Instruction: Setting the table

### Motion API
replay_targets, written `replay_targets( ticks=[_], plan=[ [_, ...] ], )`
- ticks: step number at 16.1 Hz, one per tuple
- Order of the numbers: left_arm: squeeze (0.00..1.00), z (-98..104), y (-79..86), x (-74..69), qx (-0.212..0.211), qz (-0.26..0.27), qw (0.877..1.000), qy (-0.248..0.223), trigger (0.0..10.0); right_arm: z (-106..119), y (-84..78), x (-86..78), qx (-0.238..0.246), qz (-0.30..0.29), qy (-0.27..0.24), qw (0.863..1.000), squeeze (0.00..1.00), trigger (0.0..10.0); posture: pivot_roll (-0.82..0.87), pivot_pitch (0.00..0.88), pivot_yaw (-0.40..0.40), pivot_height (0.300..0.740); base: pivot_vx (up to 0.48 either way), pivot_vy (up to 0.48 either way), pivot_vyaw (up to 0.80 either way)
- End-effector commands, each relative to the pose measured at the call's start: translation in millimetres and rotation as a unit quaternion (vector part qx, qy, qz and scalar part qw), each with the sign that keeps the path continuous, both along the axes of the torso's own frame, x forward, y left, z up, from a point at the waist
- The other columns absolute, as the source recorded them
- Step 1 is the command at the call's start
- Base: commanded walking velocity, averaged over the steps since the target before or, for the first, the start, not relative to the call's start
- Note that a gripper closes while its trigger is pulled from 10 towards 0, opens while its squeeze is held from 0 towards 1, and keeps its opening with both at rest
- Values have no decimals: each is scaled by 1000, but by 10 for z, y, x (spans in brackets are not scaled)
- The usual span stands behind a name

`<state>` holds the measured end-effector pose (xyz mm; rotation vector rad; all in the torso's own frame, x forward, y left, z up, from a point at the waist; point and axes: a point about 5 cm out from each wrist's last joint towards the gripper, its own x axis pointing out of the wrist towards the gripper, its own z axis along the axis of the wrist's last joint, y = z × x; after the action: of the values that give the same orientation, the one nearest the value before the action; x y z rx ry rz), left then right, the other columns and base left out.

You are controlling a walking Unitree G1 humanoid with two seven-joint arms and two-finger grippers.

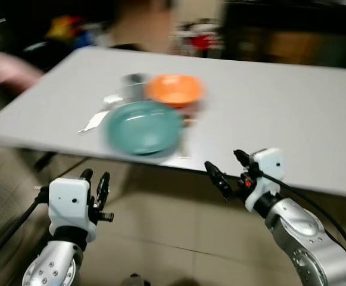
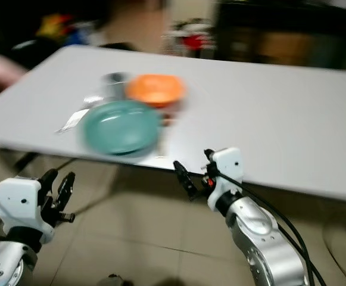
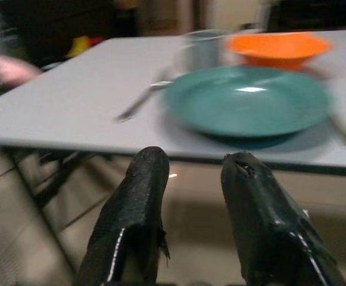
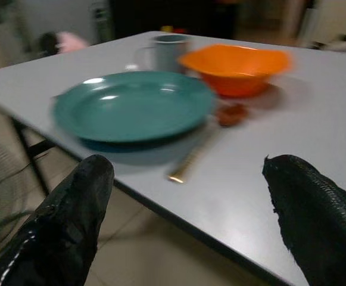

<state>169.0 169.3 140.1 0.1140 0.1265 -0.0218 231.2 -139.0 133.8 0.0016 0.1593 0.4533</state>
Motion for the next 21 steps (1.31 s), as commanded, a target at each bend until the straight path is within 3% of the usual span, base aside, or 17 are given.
replay_targets(
  ticks=[1,5,8,10,12,13,14,15,21],
  plan=[
    [1000,53,26,-14,12,9,1000,-13,10000,94,12,8,2,-1,-30,1000,1000,10000,-24,11,26,740,0,0,800],
    [1000,84,30,-28,9,27,999,-28,10000,133,-86,40,6,-19,-60,998,1000,10000,-16,21,16,740,0,0,800],
    [1000,103,78,-2,23,55,998,-36,10000,83,-99,7,6,-28,-37,999,1000,10000,-22,23,24,740,0,0,800],
    [1000,104,84,19,36,43,998,-33,10000,34,-111,-26,13,-43,-23,999,1000,10000,-29,22,34,740,0,0,800],
    [584,132,70,39,44,22,998,-42,10000,11,-110,-61,26,-46,-15,998,1000,10000,-34,23,46,740,0,0,800],
    [490,136,69,48,49,18,998,-41,10000,2,-105,-70,29,-44,-12,999,1000,10000,-35,22,49,740,0,0,800],
    [137,141,61,77,58,9,997,-43,10000,-12,-100,-90,31,-44,-8,999,1000,10000,-37,23,54,740,0,0,794],
    [0,139,64,86,58,12,997,-43,10000,-14,-101,-95,32,-45,-6,998,1000,10000,-40,24,58,740,0,0,794],
    [0,108,89,50,52,26,998,-36,10000,36,-62,-93,42,-12,-2,999,1000,10000,-36,31,45,740,0,0,791]
  ],
)
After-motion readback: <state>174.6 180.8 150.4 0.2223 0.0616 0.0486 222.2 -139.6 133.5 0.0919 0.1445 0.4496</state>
